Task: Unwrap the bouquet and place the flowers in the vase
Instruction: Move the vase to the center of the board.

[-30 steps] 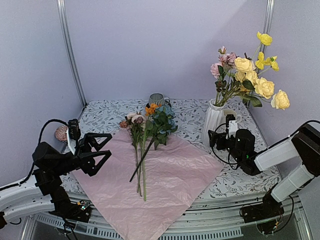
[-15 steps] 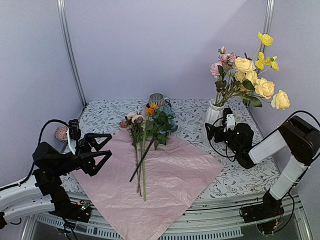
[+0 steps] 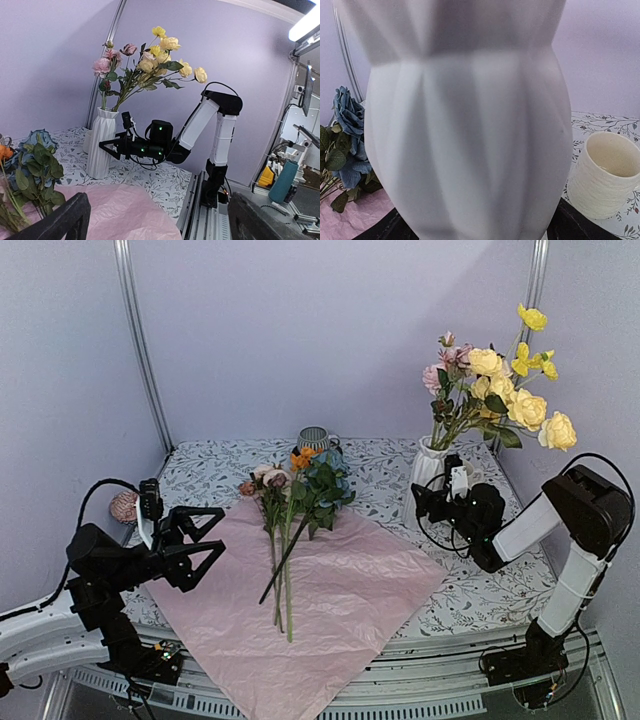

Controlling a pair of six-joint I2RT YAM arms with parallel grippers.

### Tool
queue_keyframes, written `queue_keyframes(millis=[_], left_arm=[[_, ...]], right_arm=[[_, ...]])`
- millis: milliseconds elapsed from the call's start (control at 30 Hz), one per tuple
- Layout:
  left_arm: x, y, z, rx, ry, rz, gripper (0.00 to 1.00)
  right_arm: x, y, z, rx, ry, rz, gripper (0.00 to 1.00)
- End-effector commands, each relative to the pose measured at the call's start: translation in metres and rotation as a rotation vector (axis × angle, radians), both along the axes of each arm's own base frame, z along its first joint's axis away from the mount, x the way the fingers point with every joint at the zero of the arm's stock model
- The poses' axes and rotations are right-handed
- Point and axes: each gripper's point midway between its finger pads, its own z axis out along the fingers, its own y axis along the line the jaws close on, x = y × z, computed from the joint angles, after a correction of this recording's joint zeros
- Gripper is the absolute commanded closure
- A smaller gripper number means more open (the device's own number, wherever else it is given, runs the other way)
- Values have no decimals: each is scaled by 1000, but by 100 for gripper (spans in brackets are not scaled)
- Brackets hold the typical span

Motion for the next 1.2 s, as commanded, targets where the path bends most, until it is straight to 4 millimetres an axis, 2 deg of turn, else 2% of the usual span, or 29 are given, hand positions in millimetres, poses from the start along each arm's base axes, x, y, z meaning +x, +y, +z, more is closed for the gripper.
queue_keyframes(millis=[0, 300, 667, 967, 1167], left_arm=[[0, -2, -3, 14, -2, 1, 2], [-1, -2, -3, 10, 1, -5, 2], [-2, -2, -1, 4, -4, -11, 2], [-5, 1, 3, -6, -12, -12, 2], [-6, 5, 3, -6, -13, 3, 2]], right_arm=[[6, 4, -4, 7, 9, 31, 23], [13, 4, -10, -17, 35, 38, 24], [10, 11, 21, -61, -13, 89, 26], [33, 21, 29, -110, -62, 90, 27], [35, 21, 40, -101, -131, 85, 27]])
